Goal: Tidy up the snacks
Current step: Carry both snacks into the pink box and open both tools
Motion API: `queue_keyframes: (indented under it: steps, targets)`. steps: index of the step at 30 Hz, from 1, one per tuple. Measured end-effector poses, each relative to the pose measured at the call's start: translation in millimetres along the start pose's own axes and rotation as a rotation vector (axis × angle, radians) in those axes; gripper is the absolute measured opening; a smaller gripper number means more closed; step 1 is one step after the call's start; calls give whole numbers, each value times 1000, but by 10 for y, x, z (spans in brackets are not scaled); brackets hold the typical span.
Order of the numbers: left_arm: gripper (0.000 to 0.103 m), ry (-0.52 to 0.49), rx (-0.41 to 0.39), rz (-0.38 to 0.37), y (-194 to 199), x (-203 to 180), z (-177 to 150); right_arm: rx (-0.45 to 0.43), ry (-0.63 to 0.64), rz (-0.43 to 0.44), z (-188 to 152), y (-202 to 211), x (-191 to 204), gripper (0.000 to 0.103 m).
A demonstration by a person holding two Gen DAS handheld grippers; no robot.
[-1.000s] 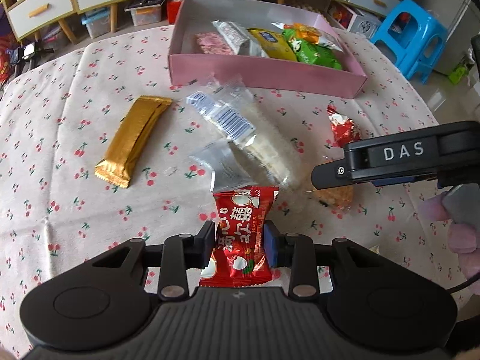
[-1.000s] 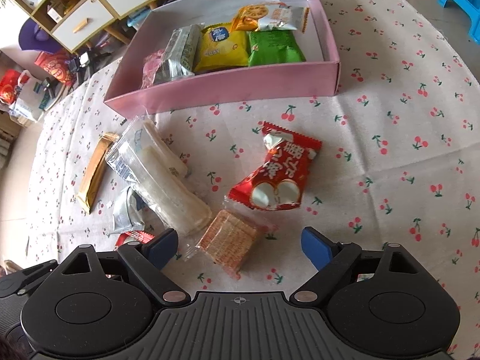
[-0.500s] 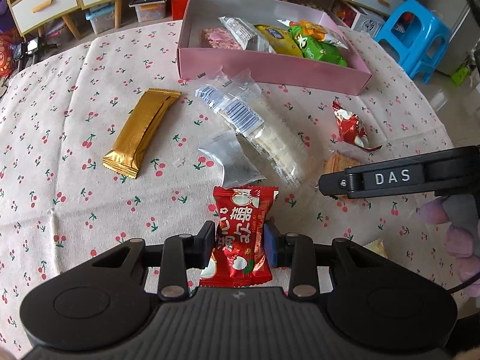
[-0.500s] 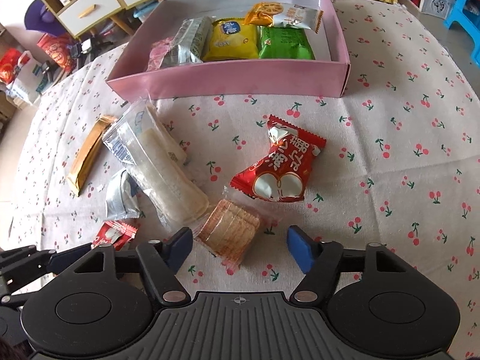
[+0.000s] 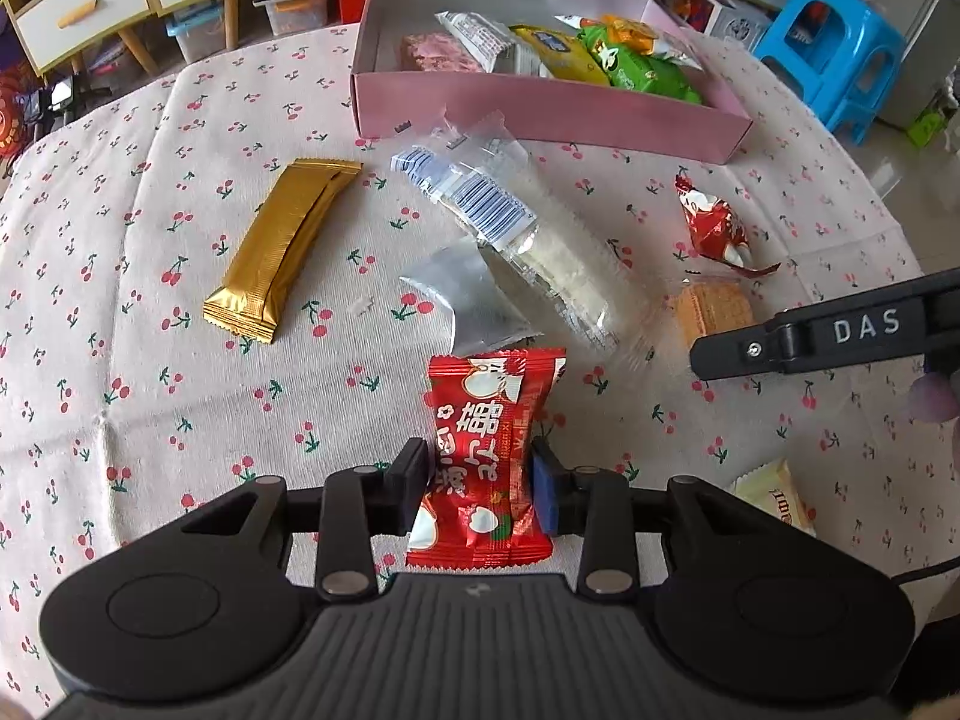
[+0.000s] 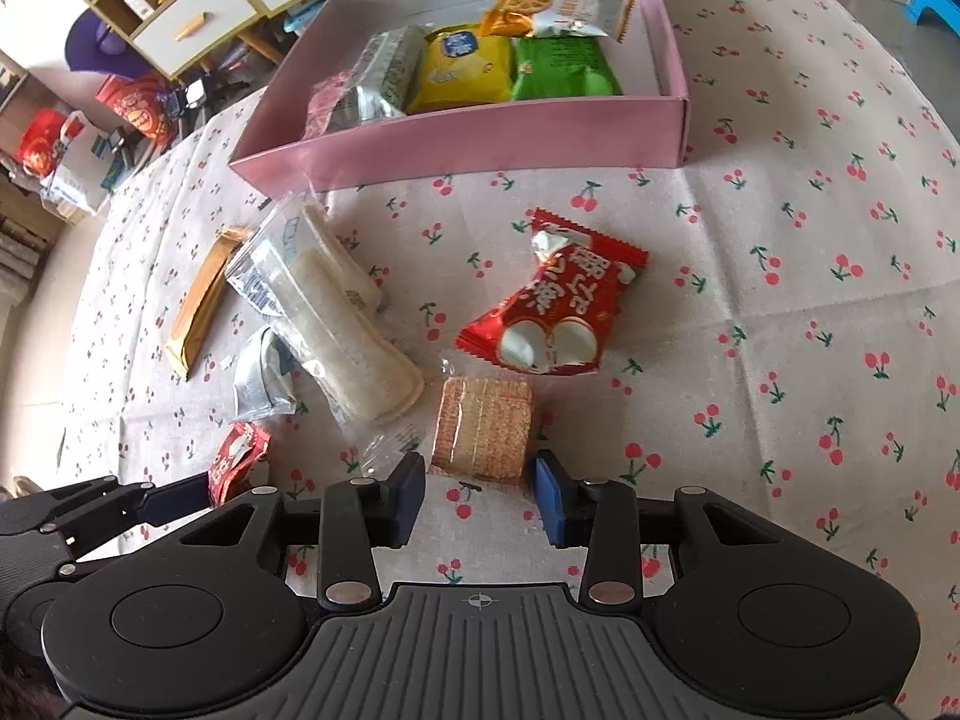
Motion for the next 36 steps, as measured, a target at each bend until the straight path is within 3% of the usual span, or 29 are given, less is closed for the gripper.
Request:
queue_keyframes:
  steps: [10, 28, 36]
  targets:
    - [31, 8, -5, -30, 89, 6, 6, -2, -55, 37, 24, 99, -123, 37]
    - [30, 101, -111, -157, 433, -14, 202, -84, -109, 180, 188, 555, -47, 37]
    - [30, 125, -188, -166, 585, -38, 405, -142, -144, 216, 365, 768, -96, 37]
Point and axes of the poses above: each gripper's, at about its wrist camera, not at the fingertips, and y roughly against the way its jaws point, x to its left, z to its top, the point moved 7 cm from there along -y, roughly the way its jaws point
